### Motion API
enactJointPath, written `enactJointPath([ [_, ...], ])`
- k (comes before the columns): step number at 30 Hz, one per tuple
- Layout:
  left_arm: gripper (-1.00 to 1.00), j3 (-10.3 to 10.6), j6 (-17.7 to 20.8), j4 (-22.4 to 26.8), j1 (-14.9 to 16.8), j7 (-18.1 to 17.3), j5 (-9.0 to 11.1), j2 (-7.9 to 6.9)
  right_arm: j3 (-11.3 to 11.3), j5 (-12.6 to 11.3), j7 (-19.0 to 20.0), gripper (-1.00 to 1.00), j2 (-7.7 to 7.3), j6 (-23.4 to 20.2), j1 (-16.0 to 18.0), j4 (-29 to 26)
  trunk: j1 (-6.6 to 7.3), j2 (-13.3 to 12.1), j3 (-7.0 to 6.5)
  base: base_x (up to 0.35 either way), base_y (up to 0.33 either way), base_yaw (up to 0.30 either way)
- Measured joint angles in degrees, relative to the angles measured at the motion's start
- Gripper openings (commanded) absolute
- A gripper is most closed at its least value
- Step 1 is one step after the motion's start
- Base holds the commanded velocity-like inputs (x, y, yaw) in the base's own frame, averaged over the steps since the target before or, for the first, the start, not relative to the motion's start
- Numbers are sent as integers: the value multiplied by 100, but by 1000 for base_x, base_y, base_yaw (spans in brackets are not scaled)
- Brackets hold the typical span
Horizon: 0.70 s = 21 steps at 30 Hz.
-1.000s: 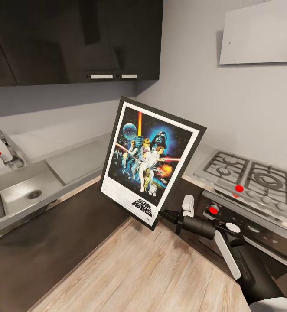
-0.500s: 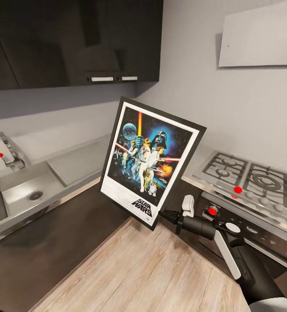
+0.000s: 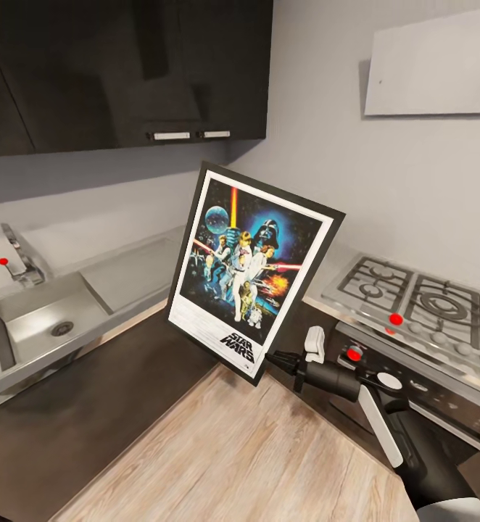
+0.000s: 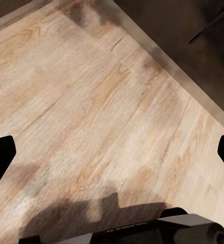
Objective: Pick up the poster from the kitchen countertop and hang it on one of the wall nails in the kitchen.
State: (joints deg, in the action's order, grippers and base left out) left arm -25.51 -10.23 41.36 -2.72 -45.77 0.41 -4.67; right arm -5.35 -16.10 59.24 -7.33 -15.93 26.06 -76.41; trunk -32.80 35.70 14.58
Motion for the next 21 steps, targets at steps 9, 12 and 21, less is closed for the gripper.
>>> enactJointPath([
  [9,100,0,0,0,0,0,0,0,0,1,0,-100,0,3,0,-2,198,-362,-162,0,0,0],
  [12,100,0,0,0,0,0,0,0,0,-3,0,-100,0,3,0,0,264,-482,-216,0,0,0],
  [21,100,0,0,0,0,0,0,0,0,-2,0,-100,0,3,0,1,462,-845,-379,0,0,0],
])
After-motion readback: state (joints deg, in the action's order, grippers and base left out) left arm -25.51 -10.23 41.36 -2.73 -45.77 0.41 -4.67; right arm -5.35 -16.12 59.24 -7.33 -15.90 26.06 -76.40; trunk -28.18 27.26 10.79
